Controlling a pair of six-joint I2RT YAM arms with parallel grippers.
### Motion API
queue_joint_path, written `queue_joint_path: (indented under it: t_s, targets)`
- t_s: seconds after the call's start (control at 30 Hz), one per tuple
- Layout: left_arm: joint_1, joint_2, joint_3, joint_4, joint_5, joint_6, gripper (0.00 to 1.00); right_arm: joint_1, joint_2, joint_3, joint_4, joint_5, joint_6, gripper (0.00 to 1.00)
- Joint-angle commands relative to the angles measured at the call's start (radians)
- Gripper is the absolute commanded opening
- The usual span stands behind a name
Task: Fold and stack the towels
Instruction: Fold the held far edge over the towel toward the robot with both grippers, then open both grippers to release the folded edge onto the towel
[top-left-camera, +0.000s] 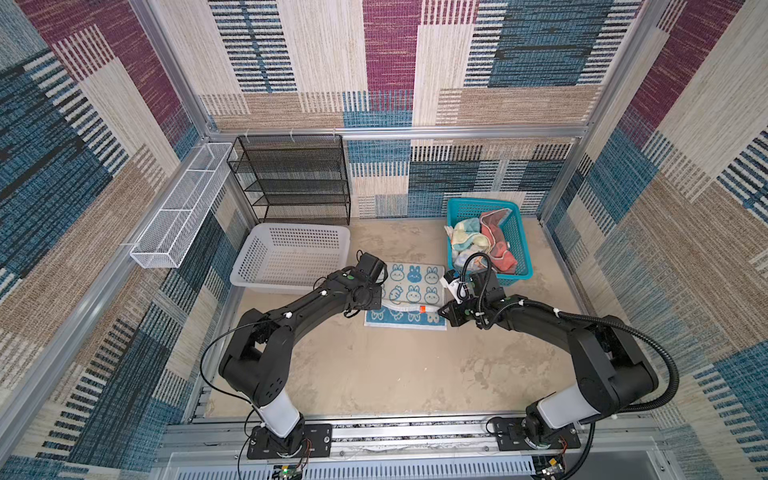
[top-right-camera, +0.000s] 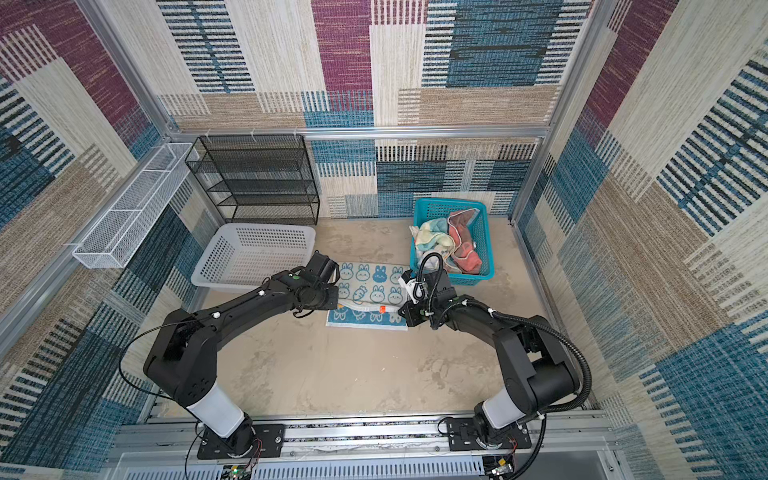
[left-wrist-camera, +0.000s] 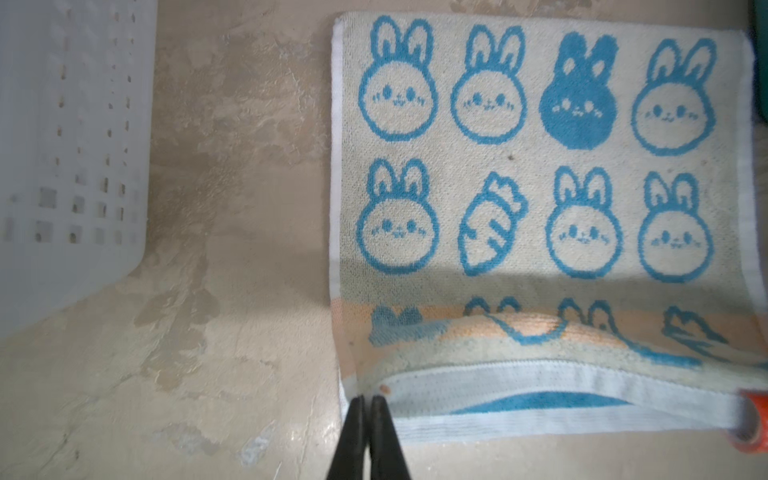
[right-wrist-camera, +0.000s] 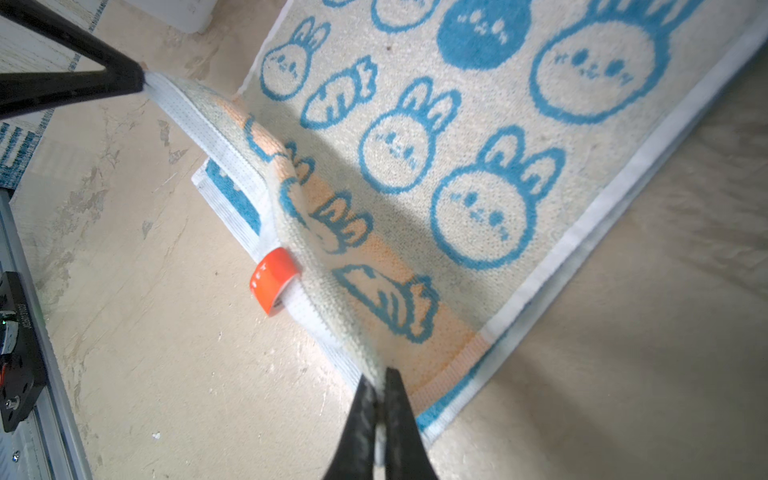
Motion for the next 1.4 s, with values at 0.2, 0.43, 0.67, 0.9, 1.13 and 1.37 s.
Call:
queue_joint_path:
  t_s: [0.2, 0.43, 0.67, 0.9, 1.13, 1.37]
  targets:
    - [-0.002, 0.005, 0.013, 0.012, -0.004, -0.011, 0.0, 0.001, 0.017, 0.023, 0.014, -0.006, 0.006, 0.0]
    - [-0.002, 0.009, 0.004, 0.014, 0.002, -0.015, 0.0, 0.002, 0.026, 0.028, -0.006, -0.005, 0.002, 0.0]
    - [-0.002, 0.025, -0.009, 0.016, 0.004, -0.023, 0.0, 0.003, 0.048, 0.028, -0.022, -0.015, -0.001, 0.0]
    - [-0.004, 0.034, -0.037, 0.03, 0.017, -0.04, 0.0, 0.005, 0.064, 0.017, -0.031, -0.03, 0.002, 0.01]
    - [-0.01, 0.04, -0.044, 0.031, 0.028, -0.045, 0.0, 0.014, 0.089, 0.017, -0.04, -0.041, 0.004, 0.04]
    - [-0.016, 0.002, -0.088, 0.032, 0.039, -0.051, 0.0, 0.028, 0.082, 0.004, -0.063, -0.031, 0.02, 0.09]
